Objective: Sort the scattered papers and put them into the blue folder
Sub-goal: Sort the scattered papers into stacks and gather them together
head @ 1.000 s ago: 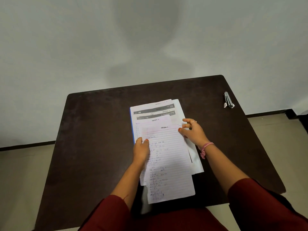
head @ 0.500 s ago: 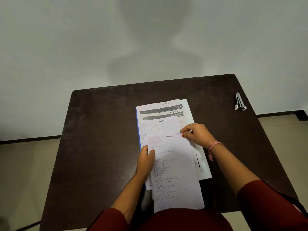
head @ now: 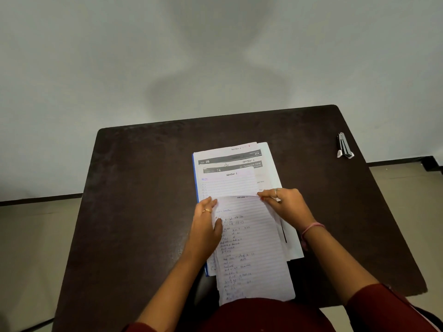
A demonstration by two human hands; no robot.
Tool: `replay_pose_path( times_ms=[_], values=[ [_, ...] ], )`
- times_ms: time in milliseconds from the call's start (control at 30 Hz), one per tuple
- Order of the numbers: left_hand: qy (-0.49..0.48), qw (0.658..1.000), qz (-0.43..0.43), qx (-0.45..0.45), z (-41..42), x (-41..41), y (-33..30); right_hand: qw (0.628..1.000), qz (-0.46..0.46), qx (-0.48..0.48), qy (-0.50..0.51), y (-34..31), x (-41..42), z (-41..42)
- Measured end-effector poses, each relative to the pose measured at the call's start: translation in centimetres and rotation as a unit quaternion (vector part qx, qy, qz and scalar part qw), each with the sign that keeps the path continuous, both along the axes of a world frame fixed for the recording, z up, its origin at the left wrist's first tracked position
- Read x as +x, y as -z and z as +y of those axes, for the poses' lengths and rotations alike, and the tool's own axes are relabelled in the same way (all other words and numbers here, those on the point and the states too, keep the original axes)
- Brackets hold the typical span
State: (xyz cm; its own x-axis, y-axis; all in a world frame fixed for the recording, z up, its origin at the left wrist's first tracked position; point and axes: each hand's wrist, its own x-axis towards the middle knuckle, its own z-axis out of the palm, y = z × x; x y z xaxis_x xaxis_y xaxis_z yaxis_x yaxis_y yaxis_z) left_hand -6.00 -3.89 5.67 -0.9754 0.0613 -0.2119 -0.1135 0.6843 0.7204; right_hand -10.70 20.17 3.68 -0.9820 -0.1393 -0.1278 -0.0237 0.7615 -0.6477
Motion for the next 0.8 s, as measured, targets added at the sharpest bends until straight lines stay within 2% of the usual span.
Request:
replay_pose_path(
  times_ms=[133,333,400,467,533,600,700,800],
  values=[
    [0.082,0.996,0.029,-0.024,1.3,-0.1,0.0,0.998,0.016,0.046,-0.033,-0.1,1.0,-0.1],
    [0.142,0.983,0.062,-0.099,2.2,-1.2,0.7,0.998,-0.023,0.028,-0.048,-1.3,1.9,0.1],
    [0.157,0.977,0.084,-0.118,2.0,-1.5,1.0,0.995,-0.072,0.005,-0.07,-2.1,1.9,0.5],
    [0.173,0.967,0.12,-0.141,1.7,-1.9,1.8,0.979,-0.171,-0.036,-0.107,-3.4,1.7,1.0],
    [0.191,0.962,0.112,-0.162,1.7,-2.1,1.8,0.959,-0.246,-0.09,-0.108,-4.1,1.1,1.2],
    [0.209,0.96,0.094,-0.162,1.6,-2.0,2.3,0.967,-0.22,-0.12,-0.05,-3.6,0.1,1.2],
    [0.216,0.953,0.111,-0.179,1.4,-1.4,2.7,0.992,-0.128,-0.013,-0.002,-1.5,-2.0,0.9],
    [0.223,0.951,0.11,-0.185,1.0,-0.8,3.6,0.987,-0.148,0.053,-0.018,-0.2,-3.7,0.4]
  ],
)
